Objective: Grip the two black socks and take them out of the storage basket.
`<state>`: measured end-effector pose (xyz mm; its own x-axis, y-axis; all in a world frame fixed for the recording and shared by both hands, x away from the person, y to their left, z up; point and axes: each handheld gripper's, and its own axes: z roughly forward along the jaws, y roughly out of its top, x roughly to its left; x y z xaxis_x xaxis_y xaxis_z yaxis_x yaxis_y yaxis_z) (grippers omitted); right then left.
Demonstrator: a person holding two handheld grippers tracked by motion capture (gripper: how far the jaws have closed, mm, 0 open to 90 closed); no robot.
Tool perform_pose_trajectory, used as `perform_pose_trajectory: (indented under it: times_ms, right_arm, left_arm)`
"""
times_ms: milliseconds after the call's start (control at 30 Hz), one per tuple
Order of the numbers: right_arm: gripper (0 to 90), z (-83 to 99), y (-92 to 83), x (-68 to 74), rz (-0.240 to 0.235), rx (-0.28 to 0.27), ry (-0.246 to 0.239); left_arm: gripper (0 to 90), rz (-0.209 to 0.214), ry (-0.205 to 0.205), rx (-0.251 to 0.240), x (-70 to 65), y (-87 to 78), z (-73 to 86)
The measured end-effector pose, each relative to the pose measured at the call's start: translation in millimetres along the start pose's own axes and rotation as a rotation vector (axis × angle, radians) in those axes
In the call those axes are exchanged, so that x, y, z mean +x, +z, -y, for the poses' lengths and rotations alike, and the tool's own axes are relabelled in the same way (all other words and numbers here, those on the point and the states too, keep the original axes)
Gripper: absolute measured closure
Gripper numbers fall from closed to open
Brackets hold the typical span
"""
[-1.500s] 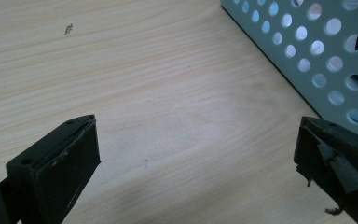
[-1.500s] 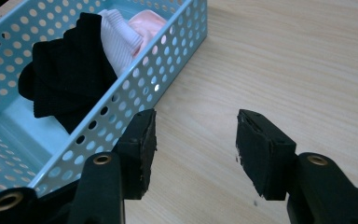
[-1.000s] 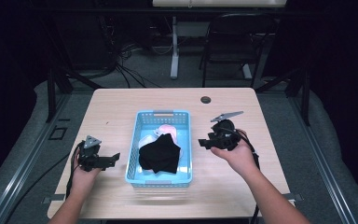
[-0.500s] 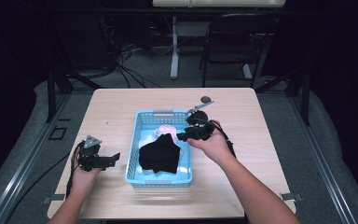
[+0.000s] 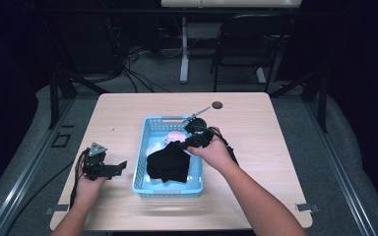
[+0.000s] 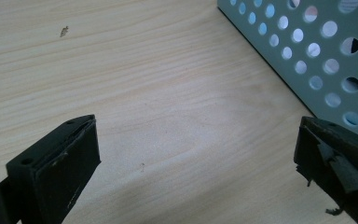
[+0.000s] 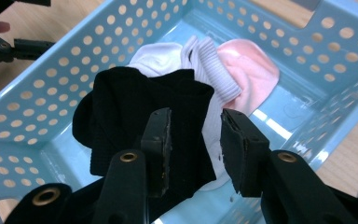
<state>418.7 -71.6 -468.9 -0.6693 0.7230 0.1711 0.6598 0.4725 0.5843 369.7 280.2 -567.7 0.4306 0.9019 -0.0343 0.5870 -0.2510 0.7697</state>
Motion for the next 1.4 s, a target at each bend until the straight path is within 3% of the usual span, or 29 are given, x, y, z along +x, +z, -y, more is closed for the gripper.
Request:
perform_pose_trajectory:
  times_ms: [433, 600, 700, 833, 1133, 1367, 1400]
  right_arm:
    - [66.4, 4.9, 22.2, 1.4, 0.005, 0.095, -0.011]
    - [68.8, 4.9, 25.3, 3.3, 0.011, 0.102, -0.014]
    - [72.8, 6.2, 29.1, 3.8, 0.029, 0.112, -0.018]
    - [80.5, 5.3, 28.6, 3.7, 0.019, 0.132, -0.033]
    - [86.4, 5.4, 26.0, 6.1, 0.005, 0.105, -0.035]
    - [86.7, 1.5, 11.3, 14.8, -0.030, 0.050, -0.039]
    - [86.8, -0.6, 7.7, 15.6, -0.030, 0.050, -0.059]
  left_arm:
    - [0.3, 0.002, 0.001, 0.002, -0.1, 0.4, 0.0]
    - [0.3, 0.002, 0.000, -0.002, -0.2, 0.1, -0.3]
    - [0.3, 0.002, 0.001, -0.001, -0.3, 0.0, -0.3]
    - [0.3, 0.002, 0.002, 0.000, -0.3, 0.2, -0.3]
    - [0.3, 0.001, 0.002, -0.001, -0.3, 0.0, -0.4]
    - [0.3, 0.001, 0.002, 0.000, -0.5, 0.1, -0.5]
    - [0.3, 0.001, 0.003, 0.000, -0.6, 0.2, -0.5]
